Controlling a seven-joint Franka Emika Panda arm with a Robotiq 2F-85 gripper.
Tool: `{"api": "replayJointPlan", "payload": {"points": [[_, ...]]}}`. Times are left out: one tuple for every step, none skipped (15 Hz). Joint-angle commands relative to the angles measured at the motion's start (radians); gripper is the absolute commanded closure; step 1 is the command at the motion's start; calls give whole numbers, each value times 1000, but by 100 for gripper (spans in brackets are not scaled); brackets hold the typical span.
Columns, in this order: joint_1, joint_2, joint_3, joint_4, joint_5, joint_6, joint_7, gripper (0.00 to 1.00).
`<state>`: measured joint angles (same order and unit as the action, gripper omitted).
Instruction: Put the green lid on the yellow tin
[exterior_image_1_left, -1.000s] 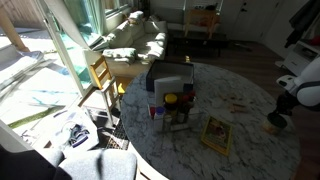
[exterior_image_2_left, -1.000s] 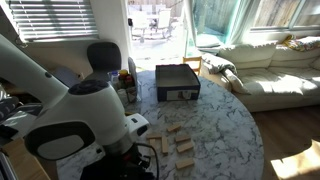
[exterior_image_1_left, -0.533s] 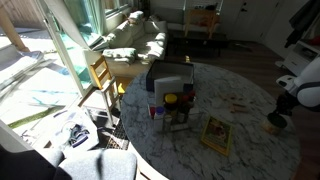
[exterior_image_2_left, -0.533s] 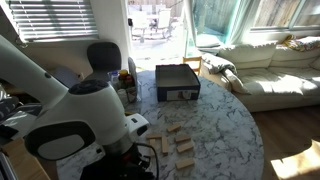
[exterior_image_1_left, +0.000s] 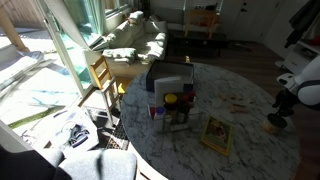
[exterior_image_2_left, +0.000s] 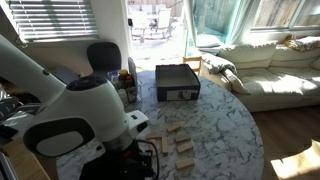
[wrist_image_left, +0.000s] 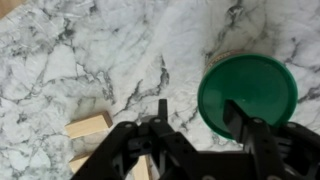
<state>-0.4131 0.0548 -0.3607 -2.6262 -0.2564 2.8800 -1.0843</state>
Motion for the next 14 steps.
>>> {"api": "replayJointPlan", "payload": {"points": [[6,-89,-7,-19,-4,-26,-3,9],[9,-113,-5,-21,13,-31,-20,1],[12,-135,-6,-19,10,-30,-21,0],[17,-161,-7,-19,14,-35,-25,0],[20,-184,-9,-18,1,-31,-27,0],[26,-210,-10,-19,1,-33,-36,0],[31,-230,-12,-17,-6,-38,-44,0],[33,-252,-12,-15,-17,-39,-45,0],[35,-274,-12,-13,-23,-43,-47,0],[38,-293,-12,-10,-25,-53,-46,0],[34,-313,-8,-8,-35,-59,-31,0],[36,-332,-9,-8,-32,-67,-26,0],[37,-350,-8,-9,-31,-79,-23,0],[42,-365,-12,-8,-22,-93,-27,0]]}}
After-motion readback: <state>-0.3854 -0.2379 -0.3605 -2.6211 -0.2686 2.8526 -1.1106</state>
